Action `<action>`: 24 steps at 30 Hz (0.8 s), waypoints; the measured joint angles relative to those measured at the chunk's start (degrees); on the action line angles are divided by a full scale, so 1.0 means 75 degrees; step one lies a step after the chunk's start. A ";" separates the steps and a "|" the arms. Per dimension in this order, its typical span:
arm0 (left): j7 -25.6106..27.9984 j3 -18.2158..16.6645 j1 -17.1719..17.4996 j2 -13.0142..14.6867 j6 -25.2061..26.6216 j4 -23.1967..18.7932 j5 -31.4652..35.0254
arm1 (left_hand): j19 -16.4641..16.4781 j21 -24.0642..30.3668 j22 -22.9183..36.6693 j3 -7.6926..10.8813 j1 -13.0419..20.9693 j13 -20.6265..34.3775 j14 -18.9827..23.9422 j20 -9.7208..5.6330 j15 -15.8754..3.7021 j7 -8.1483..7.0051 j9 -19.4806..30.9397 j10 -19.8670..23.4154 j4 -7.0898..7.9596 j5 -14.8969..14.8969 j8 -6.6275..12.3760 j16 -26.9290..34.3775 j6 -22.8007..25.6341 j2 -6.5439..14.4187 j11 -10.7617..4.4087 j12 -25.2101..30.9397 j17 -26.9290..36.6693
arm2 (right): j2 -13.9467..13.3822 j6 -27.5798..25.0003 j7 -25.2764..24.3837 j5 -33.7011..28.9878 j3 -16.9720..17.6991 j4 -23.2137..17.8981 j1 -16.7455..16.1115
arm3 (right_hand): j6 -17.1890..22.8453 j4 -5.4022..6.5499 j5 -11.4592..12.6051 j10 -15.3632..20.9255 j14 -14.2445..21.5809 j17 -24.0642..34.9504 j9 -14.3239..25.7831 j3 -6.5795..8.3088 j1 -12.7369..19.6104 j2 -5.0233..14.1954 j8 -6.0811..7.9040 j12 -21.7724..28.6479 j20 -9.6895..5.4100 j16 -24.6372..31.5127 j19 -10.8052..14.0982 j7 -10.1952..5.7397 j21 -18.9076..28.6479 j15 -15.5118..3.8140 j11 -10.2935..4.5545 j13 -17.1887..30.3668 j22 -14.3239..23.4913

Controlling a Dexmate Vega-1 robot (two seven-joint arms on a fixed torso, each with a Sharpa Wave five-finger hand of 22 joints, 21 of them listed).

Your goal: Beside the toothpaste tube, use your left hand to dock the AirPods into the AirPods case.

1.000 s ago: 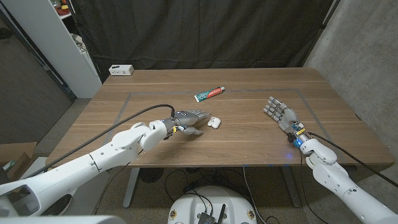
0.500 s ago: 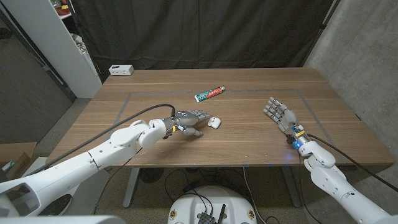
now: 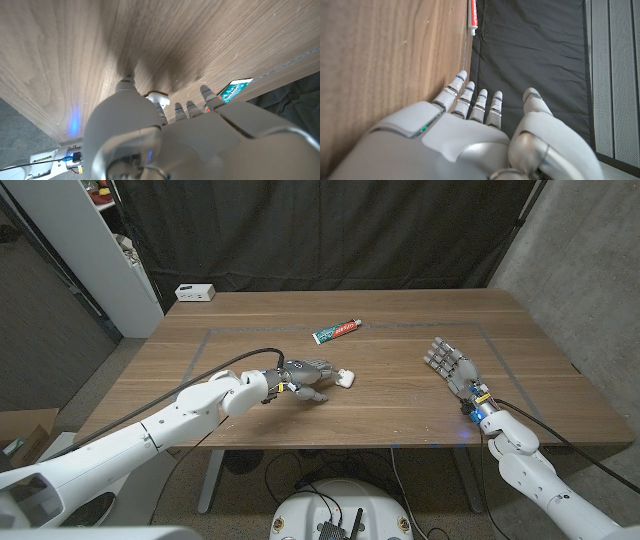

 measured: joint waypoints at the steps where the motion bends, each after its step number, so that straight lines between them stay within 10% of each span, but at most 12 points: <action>1: -0.0029 -0.0007 0.0001 0.0001 0.0002 -0.0012 0.0010 | 0.0000 0.0000 -0.0007 -0.0018 0.0019 -0.0003 0.0000 0.0000 0.0000 -0.0032 -0.0001 0.0000 0.0023 -0.0026 0.0037 0.0000 0.0188 -0.0056 0.0000 0.0000 0.0000 | 0.0004 0.0009 0.0000 0.0002 0.0002 0.0000 -0.0005 | 0.0000 0.0000 0.0000 0.0000 0.0000 0.0000 0.0000 0.0000 -0.0036 -0.0016 0.0000 0.0000 0.0000 0.0000 0.0000 0.0000 0.0000 0.0000 0.0000 0.0000 0.0000; 11: -0.0213 -0.0065 0.0012 -0.0008 0.0154 -0.0101 0.0125 | 0.0087 0.0070 -0.0013 -0.0129 -0.0020 -0.0054 0.0109 0.0050 -0.0108 -0.0477 0.0008 0.0085 0.0235 -0.0112 0.0307 0.0057 0.0651 -0.0016 -0.0029 0.0026 0.0000 | 0.0037 0.0059 0.0033 0.0036 0.0017 0.0065 -0.0007 | 0.0000 0.0000 0.0000 0.0000 0.0000 0.0000 0.0000 0.0000 -0.0065 0.0015 0.0000 0.0000 0.0028 0.0000 -0.0028 0.0000 0.0000 0.0000 0.0000 0.0000 0.0000; 24: -0.0183 -0.0210 0.0181 -0.0054 0.0660 -0.0326 0.0303 | 0.0192 0.0103 0.0016 0.0046 0.0012 -0.0109 0.0247 0.0080 -0.0107 0.0051 0.0001 0.0109 0.0422 -0.0443 -0.0894 0.0057 -0.0429 0.0098 -0.0054 0.0026 0.0007 | 0.0049 0.0064 0.0144 0.0078 0.0023 0.0213 0.0069 | 0.0000 0.0000 0.0000 0.0038 0.0000 -0.0001 0.0000 0.0000 -0.0065 0.0015 0.0000 0.0000 0.0069 0.0000 0.0014 0.0000 0.0000 0.0000 0.0038 0.0000 0.0000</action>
